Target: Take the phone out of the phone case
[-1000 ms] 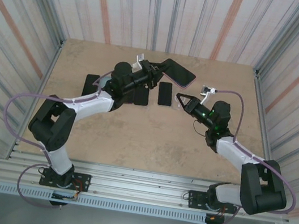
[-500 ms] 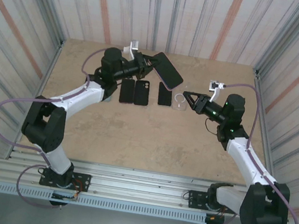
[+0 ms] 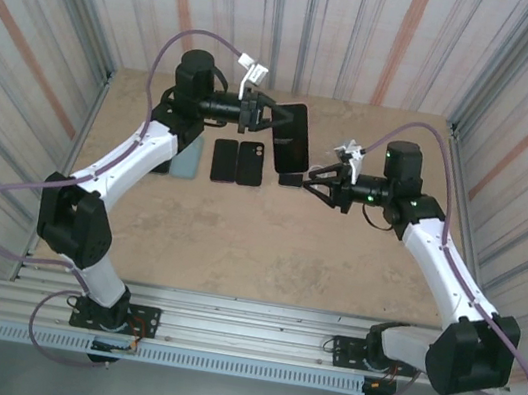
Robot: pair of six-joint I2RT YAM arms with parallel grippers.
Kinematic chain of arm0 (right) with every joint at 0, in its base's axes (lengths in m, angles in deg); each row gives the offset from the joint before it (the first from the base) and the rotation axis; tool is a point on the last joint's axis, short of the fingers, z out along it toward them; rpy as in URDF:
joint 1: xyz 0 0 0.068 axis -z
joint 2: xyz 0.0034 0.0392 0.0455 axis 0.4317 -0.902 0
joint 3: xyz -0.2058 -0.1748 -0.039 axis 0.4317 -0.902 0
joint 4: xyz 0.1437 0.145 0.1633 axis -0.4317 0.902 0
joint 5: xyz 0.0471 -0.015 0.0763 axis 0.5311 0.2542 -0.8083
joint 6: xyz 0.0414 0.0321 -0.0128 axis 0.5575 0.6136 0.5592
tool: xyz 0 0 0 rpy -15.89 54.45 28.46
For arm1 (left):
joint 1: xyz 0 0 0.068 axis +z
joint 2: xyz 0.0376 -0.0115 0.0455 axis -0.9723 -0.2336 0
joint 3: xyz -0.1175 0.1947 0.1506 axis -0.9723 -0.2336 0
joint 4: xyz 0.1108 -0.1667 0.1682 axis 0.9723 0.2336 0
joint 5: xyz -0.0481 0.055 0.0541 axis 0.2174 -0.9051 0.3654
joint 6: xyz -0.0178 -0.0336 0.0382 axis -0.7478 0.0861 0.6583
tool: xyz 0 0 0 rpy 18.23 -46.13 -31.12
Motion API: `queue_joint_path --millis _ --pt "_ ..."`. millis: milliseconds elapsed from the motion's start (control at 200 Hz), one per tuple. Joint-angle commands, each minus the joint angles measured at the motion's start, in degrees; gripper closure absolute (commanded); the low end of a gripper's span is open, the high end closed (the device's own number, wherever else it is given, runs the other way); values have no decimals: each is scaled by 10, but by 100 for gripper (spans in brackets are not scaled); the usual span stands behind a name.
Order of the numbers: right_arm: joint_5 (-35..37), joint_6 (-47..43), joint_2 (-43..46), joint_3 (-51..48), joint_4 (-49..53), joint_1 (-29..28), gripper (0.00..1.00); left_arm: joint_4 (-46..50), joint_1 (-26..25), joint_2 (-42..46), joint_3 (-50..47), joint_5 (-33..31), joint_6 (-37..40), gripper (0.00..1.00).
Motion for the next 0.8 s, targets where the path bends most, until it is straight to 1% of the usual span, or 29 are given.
queue_joint_path --millis 0,15,130,195,336,376,541,797 --pt "-27 -98 -25 36 62 -16 64 10 5 21 19 90 104 98" --pt "-25 -104 -29 41 68 -18 64 12 5 23 18 94 110 100" --pt "-45 -127 -55 70 98 -23 72 58 5 39 13 91 172 100" --pt "-53 -134 -67 80 109 -25 77 60 6 44 8 94 179 100" --pt "-55 -158 -77 91 134 -30 80 75 9 47 7 100 196 100" --pt "-58 -160 -78 93 137 -30 82 79 10 47 7 102 198 100" --pt "-58 -175 -83 100 149 -34 85 80 9 46 10 108 192 100" --pt "-62 -181 -85 111 149 -44 88 81 9 46 11 116 184 100"
